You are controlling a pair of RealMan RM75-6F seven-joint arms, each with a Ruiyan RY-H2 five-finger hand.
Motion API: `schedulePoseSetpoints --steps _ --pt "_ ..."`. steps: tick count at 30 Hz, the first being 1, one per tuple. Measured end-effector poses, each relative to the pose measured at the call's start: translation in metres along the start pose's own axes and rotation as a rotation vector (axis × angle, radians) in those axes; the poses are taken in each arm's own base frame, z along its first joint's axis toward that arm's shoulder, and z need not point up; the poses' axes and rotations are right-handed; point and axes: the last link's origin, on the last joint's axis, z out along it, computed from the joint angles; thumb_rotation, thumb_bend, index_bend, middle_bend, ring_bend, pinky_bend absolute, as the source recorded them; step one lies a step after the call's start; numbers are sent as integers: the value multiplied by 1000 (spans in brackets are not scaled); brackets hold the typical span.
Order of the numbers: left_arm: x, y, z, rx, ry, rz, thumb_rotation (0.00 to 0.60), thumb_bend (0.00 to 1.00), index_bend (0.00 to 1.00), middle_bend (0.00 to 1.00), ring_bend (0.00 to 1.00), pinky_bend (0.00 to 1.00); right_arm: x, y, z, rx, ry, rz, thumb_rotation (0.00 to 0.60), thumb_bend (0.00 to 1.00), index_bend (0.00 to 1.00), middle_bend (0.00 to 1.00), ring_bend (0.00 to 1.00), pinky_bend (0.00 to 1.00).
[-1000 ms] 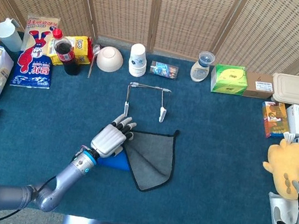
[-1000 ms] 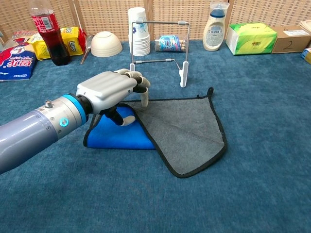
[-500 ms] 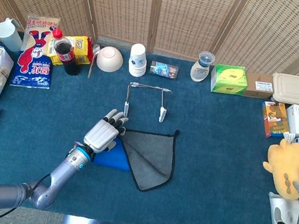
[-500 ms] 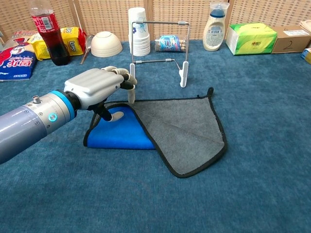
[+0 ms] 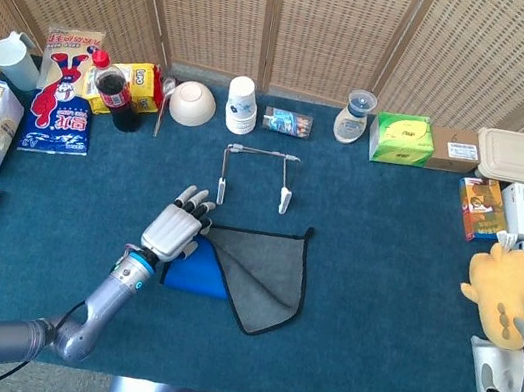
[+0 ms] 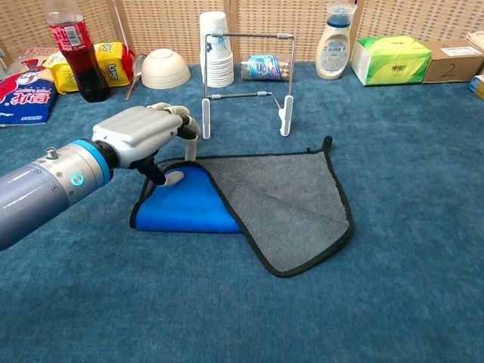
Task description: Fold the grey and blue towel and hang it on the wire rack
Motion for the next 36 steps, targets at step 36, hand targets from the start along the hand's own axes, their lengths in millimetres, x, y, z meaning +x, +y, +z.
schedulePoseSetpoints --steps 36 --pt "1 -7 6 45 7 -33 600 297 652 315 66 0 0 1 -1 -3 3 7 600 345 113 105 0 0"
